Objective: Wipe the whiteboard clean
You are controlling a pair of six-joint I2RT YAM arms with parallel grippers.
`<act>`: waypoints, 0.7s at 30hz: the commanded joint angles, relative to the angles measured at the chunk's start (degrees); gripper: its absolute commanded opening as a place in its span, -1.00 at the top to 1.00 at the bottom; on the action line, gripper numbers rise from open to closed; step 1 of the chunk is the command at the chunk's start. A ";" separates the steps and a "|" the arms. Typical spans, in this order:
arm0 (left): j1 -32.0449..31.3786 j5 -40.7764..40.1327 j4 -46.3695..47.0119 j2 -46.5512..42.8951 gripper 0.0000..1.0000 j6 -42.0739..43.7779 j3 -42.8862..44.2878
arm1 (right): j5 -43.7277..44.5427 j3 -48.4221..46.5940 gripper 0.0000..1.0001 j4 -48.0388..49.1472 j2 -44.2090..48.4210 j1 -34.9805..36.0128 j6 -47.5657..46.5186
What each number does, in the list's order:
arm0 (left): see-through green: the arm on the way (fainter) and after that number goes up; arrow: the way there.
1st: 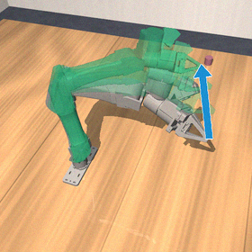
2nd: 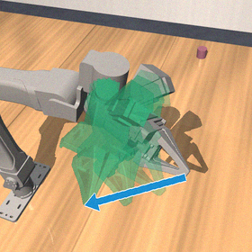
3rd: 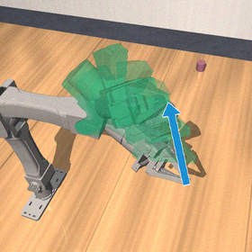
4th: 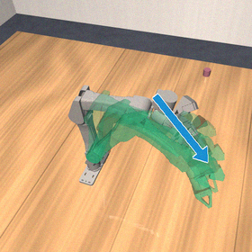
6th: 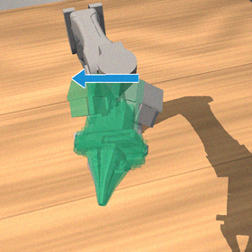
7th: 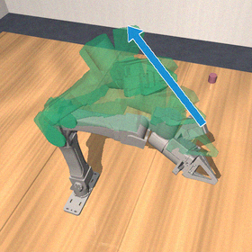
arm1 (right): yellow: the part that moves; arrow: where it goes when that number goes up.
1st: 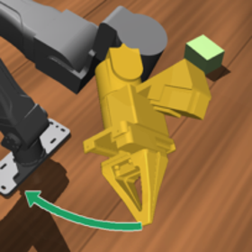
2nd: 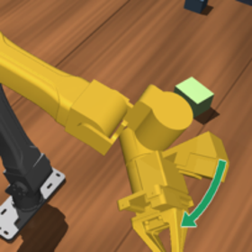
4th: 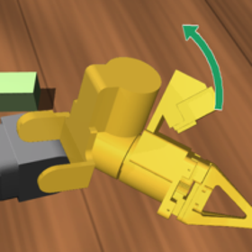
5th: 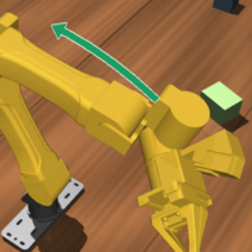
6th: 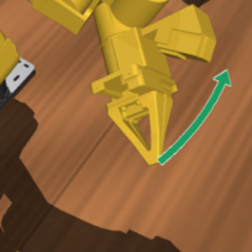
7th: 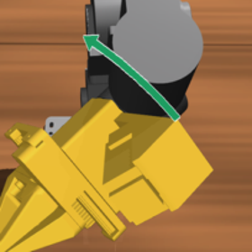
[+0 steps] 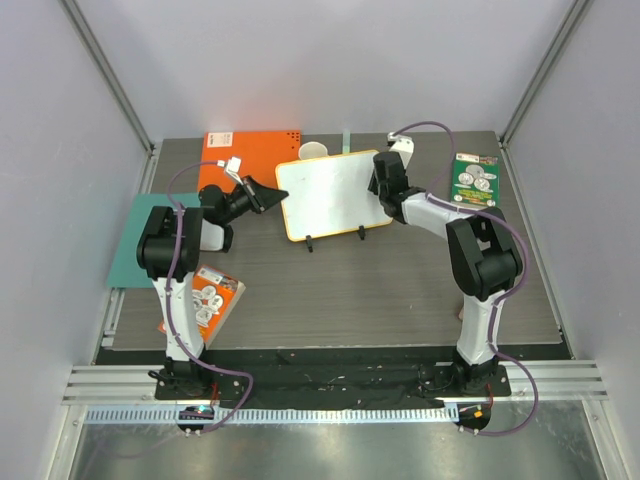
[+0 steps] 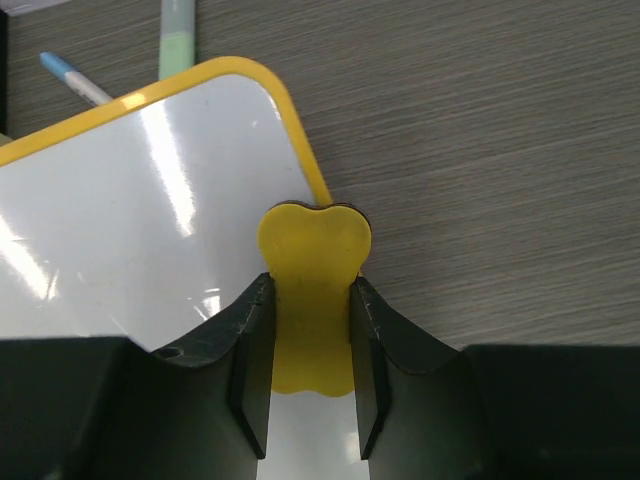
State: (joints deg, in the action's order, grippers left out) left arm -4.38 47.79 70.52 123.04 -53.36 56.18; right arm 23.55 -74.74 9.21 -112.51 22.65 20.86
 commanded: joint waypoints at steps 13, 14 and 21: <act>0.34 1.78 3.39 0.62 1.00 4.67 -0.28 | -5.97 4.08 0.98 -14.67 -3.86 -0.07 0.58; 0.34 1.78 3.39 0.62 1.00 4.67 -0.28 | -6.49 3.99 0.98 -13.70 -3.60 0.02 0.41; 0.34 1.95 3.39 0.79 1.00 4.67 -0.20 | -14.32 0.40 0.98 -9.48 -1.49 1.33 -2.40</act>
State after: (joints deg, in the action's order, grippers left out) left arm -4.47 47.81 71.64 123.04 -54.65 56.21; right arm 19.94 -73.93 5.04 -111.35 21.74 20.58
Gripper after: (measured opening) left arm 0.044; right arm 0.363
